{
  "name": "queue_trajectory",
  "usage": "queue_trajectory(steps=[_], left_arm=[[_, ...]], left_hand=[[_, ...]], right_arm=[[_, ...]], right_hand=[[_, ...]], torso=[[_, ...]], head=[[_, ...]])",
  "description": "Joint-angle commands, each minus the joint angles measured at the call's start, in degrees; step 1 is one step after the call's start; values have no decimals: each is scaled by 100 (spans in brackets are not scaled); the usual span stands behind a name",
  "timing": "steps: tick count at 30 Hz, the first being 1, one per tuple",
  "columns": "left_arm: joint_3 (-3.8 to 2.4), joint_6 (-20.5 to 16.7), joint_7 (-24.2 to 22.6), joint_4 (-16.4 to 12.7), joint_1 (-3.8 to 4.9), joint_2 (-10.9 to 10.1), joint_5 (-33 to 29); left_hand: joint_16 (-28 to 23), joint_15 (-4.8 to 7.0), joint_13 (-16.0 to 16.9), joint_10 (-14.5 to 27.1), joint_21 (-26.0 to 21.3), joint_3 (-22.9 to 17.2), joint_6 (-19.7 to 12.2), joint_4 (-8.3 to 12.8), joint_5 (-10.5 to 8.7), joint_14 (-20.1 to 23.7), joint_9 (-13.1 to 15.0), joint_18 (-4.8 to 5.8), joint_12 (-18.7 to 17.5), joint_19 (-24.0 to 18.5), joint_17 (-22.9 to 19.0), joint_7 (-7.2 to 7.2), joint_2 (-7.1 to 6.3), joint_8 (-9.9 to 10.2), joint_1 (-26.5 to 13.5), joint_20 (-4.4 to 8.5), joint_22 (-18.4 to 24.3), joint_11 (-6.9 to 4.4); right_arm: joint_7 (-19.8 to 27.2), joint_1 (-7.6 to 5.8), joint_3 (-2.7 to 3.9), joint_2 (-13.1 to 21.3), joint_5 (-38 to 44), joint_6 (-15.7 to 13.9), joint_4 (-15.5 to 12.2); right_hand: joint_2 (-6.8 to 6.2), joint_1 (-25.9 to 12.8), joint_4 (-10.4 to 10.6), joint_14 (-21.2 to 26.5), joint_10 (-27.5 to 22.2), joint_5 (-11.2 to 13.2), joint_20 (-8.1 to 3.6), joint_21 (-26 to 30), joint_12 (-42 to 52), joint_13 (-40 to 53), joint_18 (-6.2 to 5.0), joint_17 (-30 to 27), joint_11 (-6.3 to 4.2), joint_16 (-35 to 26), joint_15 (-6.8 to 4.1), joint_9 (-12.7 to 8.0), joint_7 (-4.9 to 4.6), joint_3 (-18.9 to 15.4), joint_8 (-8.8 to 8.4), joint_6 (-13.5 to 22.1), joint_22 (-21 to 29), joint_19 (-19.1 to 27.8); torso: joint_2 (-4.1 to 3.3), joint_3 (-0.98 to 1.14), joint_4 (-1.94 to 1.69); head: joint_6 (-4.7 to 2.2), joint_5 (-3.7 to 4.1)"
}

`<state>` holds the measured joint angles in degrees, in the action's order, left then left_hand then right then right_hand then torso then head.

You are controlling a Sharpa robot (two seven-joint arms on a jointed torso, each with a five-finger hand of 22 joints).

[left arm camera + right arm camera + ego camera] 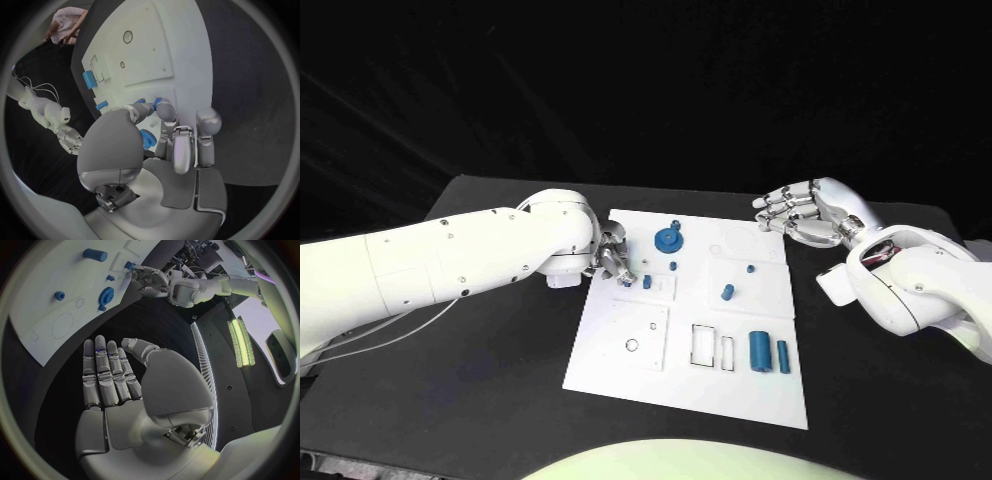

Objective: Assemble the parts on the task board

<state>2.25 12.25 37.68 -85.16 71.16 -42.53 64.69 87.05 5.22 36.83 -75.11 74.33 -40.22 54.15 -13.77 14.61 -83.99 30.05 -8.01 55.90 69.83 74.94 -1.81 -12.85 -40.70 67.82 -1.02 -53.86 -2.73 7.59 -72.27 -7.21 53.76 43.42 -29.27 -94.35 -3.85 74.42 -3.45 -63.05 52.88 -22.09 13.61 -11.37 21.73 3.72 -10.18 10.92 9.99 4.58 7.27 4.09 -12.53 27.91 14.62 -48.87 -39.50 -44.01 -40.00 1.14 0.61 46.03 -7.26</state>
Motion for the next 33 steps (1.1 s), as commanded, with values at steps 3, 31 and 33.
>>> queue_trajectory(steps=[3, 31, 33], left_arm=[[13, 179, 55, 38, -19, 23, -16], [-15, -200, -172, -67, -16, -213, -165], [-26, -325, -247, -93, -15, -250, -281]], left_hand=[[-8, 52, -50, 26, -27, -111, 44, 234, 0, -445, -10, 94, -29, 5, 864, 79, -35, 26, -298, 11, 63, -14], [18, 52, 88, 59, -53, 2093, 238, -299, 13, -456, -168, 104, 110, 73, 906, 75, 292, 241, -742, 16, 35, -5], [-12, 46, 7, 103, -83, 2247, 215, -298, 2, -440, -179, 94, 54, 40, 842, 58, 307, 266, -790, 13, 96, 7]], right_arm=[[13, 3, 0, 4, -29, 60, -13], [16, 5, -4, 1, -27, 118, 17], [17, 6, -4, 0, -27, 120, 22]], right_hand=[[-7, -46, 39, -6, -30, -30, 36, 36, 10, -10, -19, -5, 2, -37, 26, -6, -111, -6, 30, 47, 6, -22], [-38, -47, 30, 20, -60, -32, 49, 93, 15, -11, -16, -31, 9, -65, 37, -10, -119, -1, 42, 90, 70, -17], [-38, -47, 30, 20, -60, -32, 49, 93, 15, -11, -16, -31, 9, -65, 37, -10, -119, -1, 42, 90, 70, -17]], torso=[[-1, -2, -2], [2, -2, 1], [3, -2, 0]], head=[[-7, 8], [-39, 23], [-35, 25]])
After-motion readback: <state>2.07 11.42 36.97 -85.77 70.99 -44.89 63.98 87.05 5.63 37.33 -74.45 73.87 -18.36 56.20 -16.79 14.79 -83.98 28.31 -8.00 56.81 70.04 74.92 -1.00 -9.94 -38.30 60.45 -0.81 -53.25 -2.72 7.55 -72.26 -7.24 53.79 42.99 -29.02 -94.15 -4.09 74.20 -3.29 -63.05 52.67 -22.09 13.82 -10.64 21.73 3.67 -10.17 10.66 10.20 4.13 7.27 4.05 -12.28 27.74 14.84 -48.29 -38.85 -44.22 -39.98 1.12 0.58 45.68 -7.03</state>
